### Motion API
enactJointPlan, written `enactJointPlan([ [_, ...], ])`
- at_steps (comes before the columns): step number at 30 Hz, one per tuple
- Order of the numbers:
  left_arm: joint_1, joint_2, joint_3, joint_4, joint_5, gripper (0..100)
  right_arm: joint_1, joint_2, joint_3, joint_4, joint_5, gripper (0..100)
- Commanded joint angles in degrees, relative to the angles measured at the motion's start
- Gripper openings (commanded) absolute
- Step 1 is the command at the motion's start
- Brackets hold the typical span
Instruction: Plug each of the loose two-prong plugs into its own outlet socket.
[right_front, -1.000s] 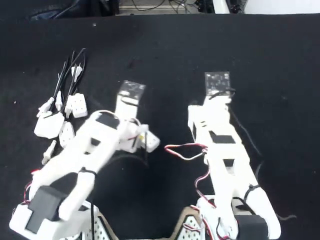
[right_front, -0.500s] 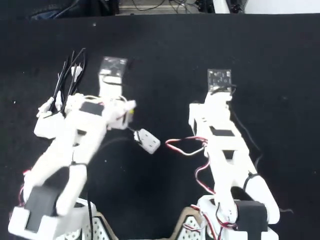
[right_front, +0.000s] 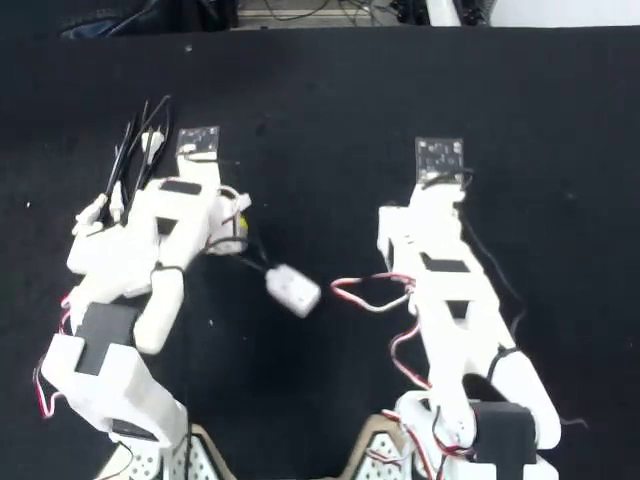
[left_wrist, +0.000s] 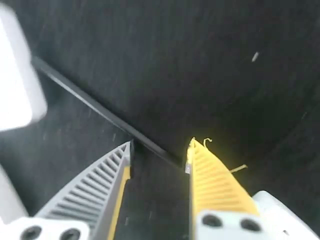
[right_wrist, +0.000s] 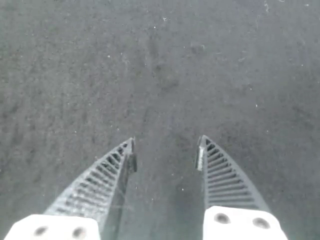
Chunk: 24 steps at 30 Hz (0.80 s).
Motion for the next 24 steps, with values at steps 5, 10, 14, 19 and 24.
enactJointPlan([
  [5,-0.75,-10.11,-6.11,14.59,-1.41,18,0.53,-0.04,-2.68,-1.05,-0.53,18.8],
  [10,-1.10,-15.91,-4.88,16.18,-14.77,19,1.05,-0.75,-2.51,-0.97,-0.62,18.8],
  [14,4.79,-14.77,2.59,16.62,-26.90,19,3.52,-2.68,-2.95,1.67,-0.70,18.8],
  [19,15.96,-13.89,10.07,10.20,-26.90,18,6.42,-4.62,-2.51,2.20,-5.36,18.8],
  [24,20.70,-13.98,13.93,-2.55,-18.90,19,6.59,-4.62,-2.51,2.20,-5.54,18.8],
])
